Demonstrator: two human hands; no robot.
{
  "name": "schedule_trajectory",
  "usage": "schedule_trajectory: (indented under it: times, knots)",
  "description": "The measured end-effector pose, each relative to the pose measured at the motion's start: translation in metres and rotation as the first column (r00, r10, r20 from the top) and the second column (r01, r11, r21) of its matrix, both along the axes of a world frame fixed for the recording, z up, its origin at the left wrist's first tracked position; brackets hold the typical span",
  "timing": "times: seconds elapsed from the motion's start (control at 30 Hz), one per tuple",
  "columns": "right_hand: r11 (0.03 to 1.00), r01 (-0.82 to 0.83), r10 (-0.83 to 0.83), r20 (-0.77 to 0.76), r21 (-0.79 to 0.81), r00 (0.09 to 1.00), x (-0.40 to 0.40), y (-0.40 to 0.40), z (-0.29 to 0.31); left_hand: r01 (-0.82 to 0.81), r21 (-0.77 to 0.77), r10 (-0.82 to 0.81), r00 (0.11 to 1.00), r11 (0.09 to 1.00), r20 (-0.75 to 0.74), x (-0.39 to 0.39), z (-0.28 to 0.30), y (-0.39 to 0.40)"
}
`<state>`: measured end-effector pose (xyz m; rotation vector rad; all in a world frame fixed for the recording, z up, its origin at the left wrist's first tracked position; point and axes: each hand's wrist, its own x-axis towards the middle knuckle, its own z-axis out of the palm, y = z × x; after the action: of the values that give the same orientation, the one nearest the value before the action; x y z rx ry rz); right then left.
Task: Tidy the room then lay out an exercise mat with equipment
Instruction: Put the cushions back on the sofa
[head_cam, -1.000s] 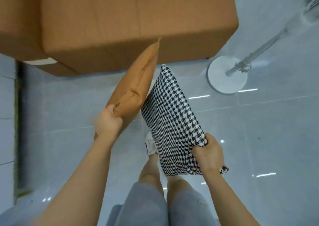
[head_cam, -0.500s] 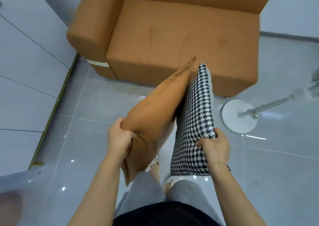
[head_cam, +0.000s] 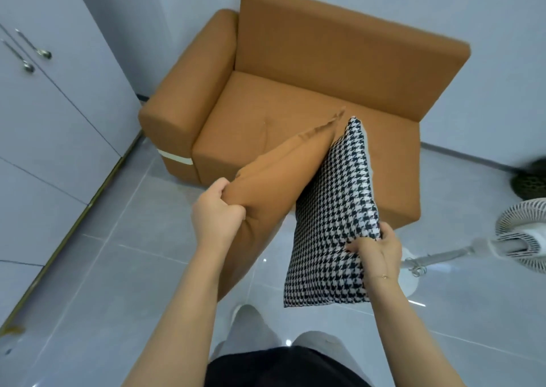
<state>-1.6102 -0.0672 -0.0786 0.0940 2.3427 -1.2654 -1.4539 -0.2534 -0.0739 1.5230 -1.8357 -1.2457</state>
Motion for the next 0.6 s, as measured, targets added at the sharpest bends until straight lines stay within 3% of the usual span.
schedule_trajectory:
  times: [0.33,0.6]
  knots:
    - [0.992,0.02,-0.03,-0.08,-0.123,0.996,-0.067,-0.1,0.008,-0.081,0.068,0.091,0.983,0.994,-0.161,-0.078,0.017,-0.1]
    - [0.994,-0.002,-0.001,-0.025,-0.113,1.0,-0.196,-0.211,-0.003,-0.134,0.105,0.152,0.97,0.985,-0.189,-0.206,0.047,-0.191]
